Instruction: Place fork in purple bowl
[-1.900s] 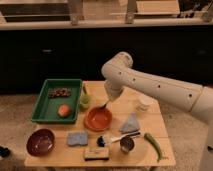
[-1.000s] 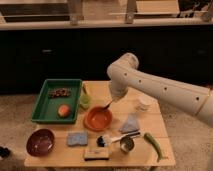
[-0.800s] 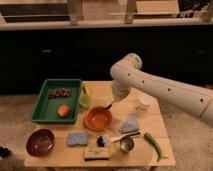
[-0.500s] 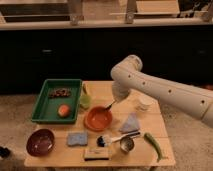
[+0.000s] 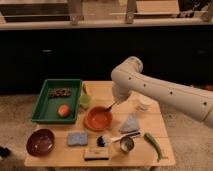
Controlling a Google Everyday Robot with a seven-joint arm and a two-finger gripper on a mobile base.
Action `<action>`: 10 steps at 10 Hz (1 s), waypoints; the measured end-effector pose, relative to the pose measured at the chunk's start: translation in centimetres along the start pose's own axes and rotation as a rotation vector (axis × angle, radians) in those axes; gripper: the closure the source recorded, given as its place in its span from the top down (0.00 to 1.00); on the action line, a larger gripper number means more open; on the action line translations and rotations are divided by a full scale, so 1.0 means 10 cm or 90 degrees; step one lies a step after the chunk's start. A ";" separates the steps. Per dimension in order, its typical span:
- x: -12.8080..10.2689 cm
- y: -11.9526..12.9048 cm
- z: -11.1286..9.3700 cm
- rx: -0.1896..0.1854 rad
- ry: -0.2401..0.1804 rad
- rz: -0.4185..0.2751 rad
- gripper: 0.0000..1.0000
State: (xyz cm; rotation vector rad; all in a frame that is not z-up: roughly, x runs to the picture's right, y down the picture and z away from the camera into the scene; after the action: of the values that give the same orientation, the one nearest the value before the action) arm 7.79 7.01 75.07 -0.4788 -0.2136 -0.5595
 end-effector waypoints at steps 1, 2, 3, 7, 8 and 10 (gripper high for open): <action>0.01 0.01 0.00 -0.001 0.001 0.004 0.02; 0.03 0.03 0.01 -0.001 0.002 0.009 0.02; 0.01 0.04 -0.01 0.002 0.004 0.005 0.02; -0.62 -0.17 -0.12 0.019 0.001 -0.045 0.02; -0.81 -0.23 -0.15 0.023 -0.001 -0.065 0.02; -1.11 -0.32 -0.17 0.027 -0.010 -0.104 0.02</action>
State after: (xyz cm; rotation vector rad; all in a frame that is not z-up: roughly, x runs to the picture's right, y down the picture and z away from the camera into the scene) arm -3.07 8.84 71.21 -0.4267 -0.2807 -0.7089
